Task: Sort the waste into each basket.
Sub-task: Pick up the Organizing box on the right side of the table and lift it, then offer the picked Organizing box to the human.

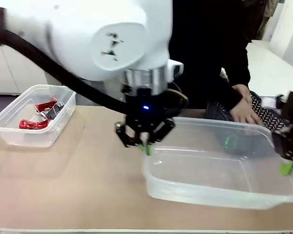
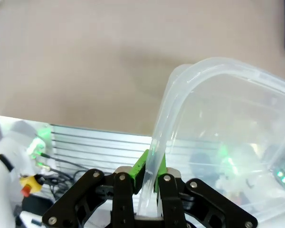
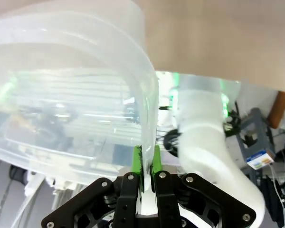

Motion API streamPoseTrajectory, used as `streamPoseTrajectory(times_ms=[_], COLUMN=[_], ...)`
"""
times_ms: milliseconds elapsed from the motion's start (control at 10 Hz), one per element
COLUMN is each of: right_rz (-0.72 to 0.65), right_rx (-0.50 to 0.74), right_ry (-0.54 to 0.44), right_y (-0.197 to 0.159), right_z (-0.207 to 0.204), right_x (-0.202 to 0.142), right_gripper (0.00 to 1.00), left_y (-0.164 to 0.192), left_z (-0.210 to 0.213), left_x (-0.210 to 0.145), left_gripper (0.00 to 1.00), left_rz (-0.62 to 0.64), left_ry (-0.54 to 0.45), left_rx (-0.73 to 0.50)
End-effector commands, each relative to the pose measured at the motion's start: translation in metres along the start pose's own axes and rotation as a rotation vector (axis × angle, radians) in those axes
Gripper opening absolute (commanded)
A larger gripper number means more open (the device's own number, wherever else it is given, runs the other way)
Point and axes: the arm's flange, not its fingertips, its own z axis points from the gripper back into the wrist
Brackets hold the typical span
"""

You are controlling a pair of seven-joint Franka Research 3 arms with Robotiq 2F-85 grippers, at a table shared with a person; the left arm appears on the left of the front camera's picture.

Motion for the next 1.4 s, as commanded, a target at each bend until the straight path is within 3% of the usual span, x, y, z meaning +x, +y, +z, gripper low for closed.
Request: streamPoseTrajectory(times_ms=[0,300,600,700,1300], right_rz=[0.021,-0.029,-0.021,0.026,0.026], right_rx=[0.091,0.170,0.114,0.145,0.145], right_ry=[0.021,-0.035,-0.018,-0.018,-0.018], right_y=[0.039,0.076,0.098,0.093,0.093], right_z=[0.019,0.037,0.034,0.030,0.030], right_x=[0.033,0.073,0.110,0.090,0.090], right_gripper=[0.00,0.00,0.00,0.00,0.00], left_y=[0.054,0.112,0.132,0.116,0.116], left_z=[0.010,0.010,-0.002,0.012,0.012], left_x=[0.017,0.038,0.069,0.051,0.051], left_gripper=[0.00,0.00,0.00,0.00,0.00], left_rz=[0.042,0.056,0.075,0.064,0.064], left_ry=[-0.083,-0.093,-0.011,-0.081,-0.081], left_rx=[0.003,-0.001,-0.085,-0.022,-0.022])
